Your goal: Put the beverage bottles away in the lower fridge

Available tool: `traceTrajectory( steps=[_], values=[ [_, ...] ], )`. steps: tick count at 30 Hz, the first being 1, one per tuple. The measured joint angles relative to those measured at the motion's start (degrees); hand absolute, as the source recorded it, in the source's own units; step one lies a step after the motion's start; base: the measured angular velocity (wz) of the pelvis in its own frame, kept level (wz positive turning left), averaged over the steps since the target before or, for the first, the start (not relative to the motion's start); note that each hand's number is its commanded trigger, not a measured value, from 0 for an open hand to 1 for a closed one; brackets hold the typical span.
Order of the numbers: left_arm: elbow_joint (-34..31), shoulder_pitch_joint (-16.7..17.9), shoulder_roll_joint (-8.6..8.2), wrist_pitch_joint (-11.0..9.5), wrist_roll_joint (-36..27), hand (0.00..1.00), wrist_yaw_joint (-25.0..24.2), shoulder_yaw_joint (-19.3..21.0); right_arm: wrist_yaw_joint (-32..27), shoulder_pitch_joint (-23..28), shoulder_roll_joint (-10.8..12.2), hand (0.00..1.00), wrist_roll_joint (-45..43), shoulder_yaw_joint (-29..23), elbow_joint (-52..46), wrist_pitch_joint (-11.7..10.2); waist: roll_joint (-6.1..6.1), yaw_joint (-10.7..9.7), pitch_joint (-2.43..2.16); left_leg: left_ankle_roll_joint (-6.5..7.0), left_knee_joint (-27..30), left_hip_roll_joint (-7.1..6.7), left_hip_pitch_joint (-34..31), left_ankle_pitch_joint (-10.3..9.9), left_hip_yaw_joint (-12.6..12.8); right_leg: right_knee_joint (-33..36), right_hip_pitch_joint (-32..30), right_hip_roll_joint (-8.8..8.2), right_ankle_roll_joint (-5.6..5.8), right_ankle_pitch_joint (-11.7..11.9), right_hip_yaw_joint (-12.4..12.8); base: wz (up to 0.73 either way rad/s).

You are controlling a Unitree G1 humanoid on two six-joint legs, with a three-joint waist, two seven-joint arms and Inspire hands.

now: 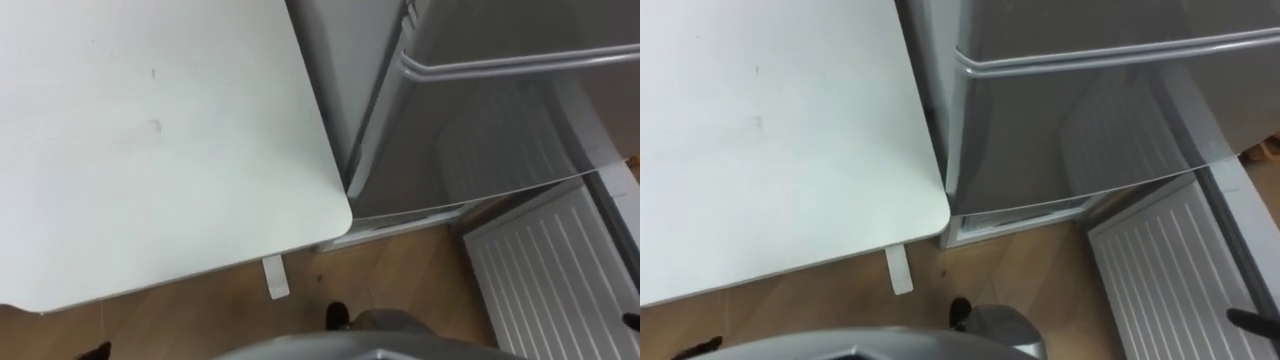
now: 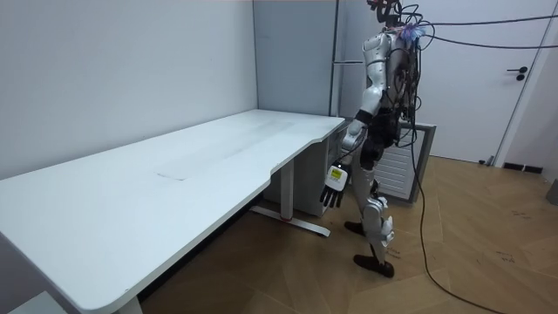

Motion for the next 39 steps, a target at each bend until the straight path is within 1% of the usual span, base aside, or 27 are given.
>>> traceTrajectory(
  steps=[2, 4, 6, 8, 9, 10, 12, 13, 15, 16, 19, 21, 22, 23, 25, 26, 27, 28, 29, 30, 31, 32, 33, 35, 37, 38, 39],
  values=[
    [-0.1, 0.1, -0.04, 0.0, 0.0, 0.00, -0.5, -0.8, 0.5, 2.3, 1.1, 0.00, -0.4, 1.8, -4.2, 0.2, -0.20, 0.2, 0.07, -0.03, 0.2, 0.06, 0.4, 0.0, 0.7, 0.0, 0.1, 0.22, -0.05, 0.0, 0.4, -0.19],
    [-0.4, 0.1, -0.13, 0.2, -0.2, 0.00, -0.7, -1.2, 1.5, 4.6, 2.1, 0.00, -0.2, 2.3, -8.7, 0.6, -0.51, 0.2, 0.23, -0.03, 0.2, 0.05, 0.6, 0.0, 1.4, -0.1, 0.1, 0.42, -0.05, 0.1, 1.1, -0.21],
    [-0.5, 0.1, -0.23, 0.2, -0.2, 0.00, -0.7, -1.9, 3.9, 8.2, 3.4, 0.00, -0.6, 3.3, -16.0, 1.7, -0.98, 0.2, 0.32, -0.03, 0.2, 0.07, 0.7, 0.0, 2.4, -0.6, 0.0, 0.67, -0.07, 0.6, 1.9, -0.20],
    [-0.5, 0.1, -0.29, 0.2, -0.2, 0.00, -0.8, -2.5, 5.9, 10.8, 4.7, 0.00, -0.9, 3.5, -20.5, 2.1, -1.51, 0.1, 0.48, -0.03, 0.0, 0.06, 0.7, 0.0, 2.7, -0.7, 0.0, 0.73, -0.06, 0.8, 2.3, -0.11],
    [-0.4, 0.1, -0.31, 0.2, -0.5, 0.00, -0.8, -3.0, 7.5, 12.4, 5.3, 0.00, -1.1, 3.6, -22.7, 2.2, -1.78, 0.1, 0.42, -0.03, -0.1, 0.07, 0.7, 0.0, 2.8, -0.8, 0.0, 0.77, -0.04, 0.9, 2.3, -0.04],
    [-0.3, 0.1, -0.44, 0.2, -0.5, 0.00, -0.8, -3.1, 7.9, 13.0, 5.7, 0.00, -1.1, 3.6, -23.7, 2.3, -1.91, 0.2, 0.40, -0.03, -0.3, 0.06, 0.8, 0.0, 2.9, -0.8, 0.0, 0.79, -0.05, 1.1, 2.3, -0.03],
    [0.4, 0.3, -1.50, 0.2, -0.7, 0.00, 0.2, -3.4, 8.6, 14.7, 7.3, 0.00, -0.6, 3.6, -26.4, 2.0, -2.28, 0.3, 0.48, -0.03, -0.5, 0.05, 0.8, 0.0, 2.9, -2.3, 0.6, 0.82, 0.05, 2.1, 2.4, -0.02],
    [0.6, 0.3, -1.68, 0.3, -0.6, 0.00, 0.5, -4.0, 8.6, 15.2, 7.6, 0.00, 0.3, 3.6, -27.0, 2.0, -2.32, 0.5, 0.47, -0.02, -0.5, 0.05, 0.7, 0.0, 2.9, -2.6, 0.7, 0.81, 0.08, 2.3, 2.4, 0.00],
    [1.8, 0.3, -1.71, 0.4, -0.6, 0.00, 1.6, -7.8, 8.6, 17.5, 9.1, 0.00, 3.2, 3.8, -29.6, 2.0, -2.55, 1.3, 0.49, 0.01, -0.5, 0.04, 0.8, 0.0, 3.0, -2.6, 0.8, 0.79, 0.06, 2.5, 2.4, 0.00],
    [1.9, 0.3, -1.78, 0.5, -0.6, 0.00, 1.8, -8.4, 8.6, 18.0, 9.3, 0.00, 3.6, 3.8, -30.3, 2.0, -2.62, 1.5, 0.52, 0.01, -0.5, 0.04, 0.8, 0.0, 3.0, -2.6, 0.8, 0.78, 0.06, 2.5, 2.4, 0.00],
    [1.9, 0.7, -2.83, 0.7, -0.6, 0.00, 2.4, -9.1, 8.6, 19.7, 10.3, 0.00, 7.1, 3.8, -32.9, 2.0, -2.64, 1.7, 0.53, 0.01, -0.5, 0.05, 0.8, 0.0, 3.0, -2.6, 0.8, 0.86, 0.01, 2.6, 2.5, 0.00],
    [1.7, 0.6, -3.00, 0.8, -0.6, 0.00, 2.3, -11.0, 8.5, 21.7, 12.0, 0.00, 9.6, 3.8, -36.9, 1.9, -2.65, 2.3, 0.55, 0.00, -0.5, 0.05, 0.8, 0.0, 3.2, -2.5, 0.7, 0.95, -0.05, 2.7, 2.7, -0.07],
    [1.6, 0.4, -3.09, 0.8, -0.6, 0.00, 2.3, -11.0, 8.5, 22.3, 12.6, 0.00, 10.2, 3.8, -38.1, 1.9, -2.65, 2.6, 0.55, 0.00, -0.5, 0.06, 0.8, 0.0, 3.5, -2.5, 0.6, 1.01, -0.06, 2.8, 2.9, -0.12],
    [1.6, 0.2, -3.15, 0.9, -0.6, 0.00, 2.3, -11.0, 8.5, 22.6, 13.7, 0.00, 11.9, 3.9, -40.1, 1.7, -2.73, 2.8, 0.59, 0.00, -0.5, 0.04, 0.8, 0.0, 3.7, -2.5, 0.5, 1.05, -0.05, 3.0, 3.1, -0.13],
    [1.6, -0.1, -3.18, 0.9, -0.6, 0.00, 2.3, -11.0, 8.5, 22.6, 14.3, 0.00, 14.7, 5.7, -42.5, 0.2, -2.76, 2.9, 0.61, 0.00, -0.4, -0.06, 0.8, 0.0, 4.1, -2.5, 0.4, 1.03, -0.01, 3.1, 3.3, -0.09],
    [1.6, -0.1, -3.20, 0.9, -0.6, 0.00, 2.4, -11.0, 9.2, 22.4, 15.0, 0.00, 18.2, 7.4, -43.9, -1.0, -2.75, 2.9, 0.61, 0.00, -0.4, -0.07, 0.8, 0.0, 4.1, -2.5, 0.4, 0.99, -0.01, 3.2, 3.3, 0.00],
    [1.6, -0.1, -3.24, 0.8, -0.6, 0.00, 2.4, -11.0, 11.9, 20.9, 15.4, 0.00, 22.5, 11.4, -44.2, -1.8, -2.60, 3.2, 0.59, -0.01, -0.4, -0.07, 0.7, 0.0, 4.0, -2.5, 0.4, 0.97, -0.01, 3.2, 3.2, 0.04],
    [1.6, -0.1, -3.32, 0.8, -0.6, 0.00, 2.4, -11.0, 13.2, 19.7, 15.5, 0.00, 23.9, 13.5, -44.2, -1.8, -2.43, 3.3, 0.57, -0.03, -0.4, -0.07, 0.7, 0.0, 3.9, -2.5, 0.4, 0.95, -0.02, 3.2, 3.2, 0.09],
    [1.6, -0.1, -3.80, 0.8, -0.6, 0.00, 2.4, -11.0, 15.9, 16.8, 15.9, 0.00, 25.9, 18.8, -44.2, -1.5, -1.75, 3.6, 0.55, -0.03, -0.4, -0.09, 0.7, 0.0, 3.6, -2.5, 0.4, 0.86, -0.02, 3.1, 2.9, 0.14],
    [1.6, -0.1, -4.50, 0.7, -0.6, 0.00, 2.4, -11.0, 18.6, 14.4, 16.3, 0.00, 27.1, 22.9, -44.2, -1.2, -0.83, 4.0, 0.55, -0.03, -0.4, -0.14, 0.5, 0.0, 3.2, -2.5, 0.4, 0.69, 0.06, 2.9, 2.4, 0.20],
    [1.5, -0.1, -4.82, 0.6, -0.6, 0.00, 2.3, -11.0, 17.9, 13.9, 16.6, 0.00, 27.9, 24.1, -44.3, -0.3, -0.82, 4.1, 0.63, 0.01, -0.4, -0.17, 0.4, 0.1, 2.6, -2.5, 0.4, 0.53, 0.08, 2.8, 2.0, 0.33],
    [1.4, 0.0, -5.43, 0.3, -0.6, 0.00, 2.3, -10.8, 19.6, 13.9, 16.8, 0.00, 28.8, 24.6, -44.0, 0.7, 0.07, 4.7, 0.25, 0.06, -0.4, -0.22, 0.2, 0.1, 1.7, -2.3, 0.4, 0.33, 0.18, 2.3, 1.5, 0.36],
    [1.4, 0.5, -5.85, 0.3, -0.6, 0.00, 2.3, -10.7, 20.7, 14.0, 16.8, 0.00, 30.0, 25.1, -44.1, 1.3, 0.41, 5.0, 0.41, 0.08, -0.4, -0.29, 0.1, 0.1, 1.2, -1.6, 0.2, 0.21, 0.27, 1.7, 1.3, 0.30],
    [1.4, 1.5, -5.96, 0.5, -0.6, 0.00, 2.3, -10.6, 21.5, 14.1, 16.8, 0.00, 31.6, 25.3, -44.1, 2.4, 0.55, 5.5, 0.37, 0.07, -0.1, -0.29, -0.1, 0.1, 1.1, -0.5, -0.2, -0.11, 0.17, 1.0, 0.5, 0.14],
    [1.3, 1.9, -5.93, 0.6, -0.6, 0.00, 2.3, -10.6, 21.9, 14.4, 16.8, 0.00, 32.4, 25.9, -44.1, 2.7, 0.20, 5.5, 0.31, 0.01, 0.3, -0.28, -0.3, 0.2, 1.0, -0.3, -0.2, -0.32, 0.15, 0.6, 0.0, 0.13],
    [1.3, 1.9, -5.90, 0.7, -0.6, 0.00, 2.3, -10.7, 22.0, 14.4, 16.8, 0.00, 33.3, 26.4, -44.1, 3.3, -0.52, 5.5, 0.35, 0.00, 0.4, -0.24, -0.3, 0.2, 0.9, -0.3, -0.2, -0.32, 0.12, 0.5, -0.1, 0.07],
    [1.3, 1.8, -5.90, 0.7, -0.6, 0.00, 2.4, -10.7, 22.2, 14.4, 16.8, 0.00, 33.9, 26.8, -44.1, 3.9, -1.12, 5.5, 0.20, 0.00, 0.4, -0.21, -0.3, 0.2, 0.8, -0.4, -0.2, -0.32, 0.11, 0.5, -0.3, 0.12]
  ],
)
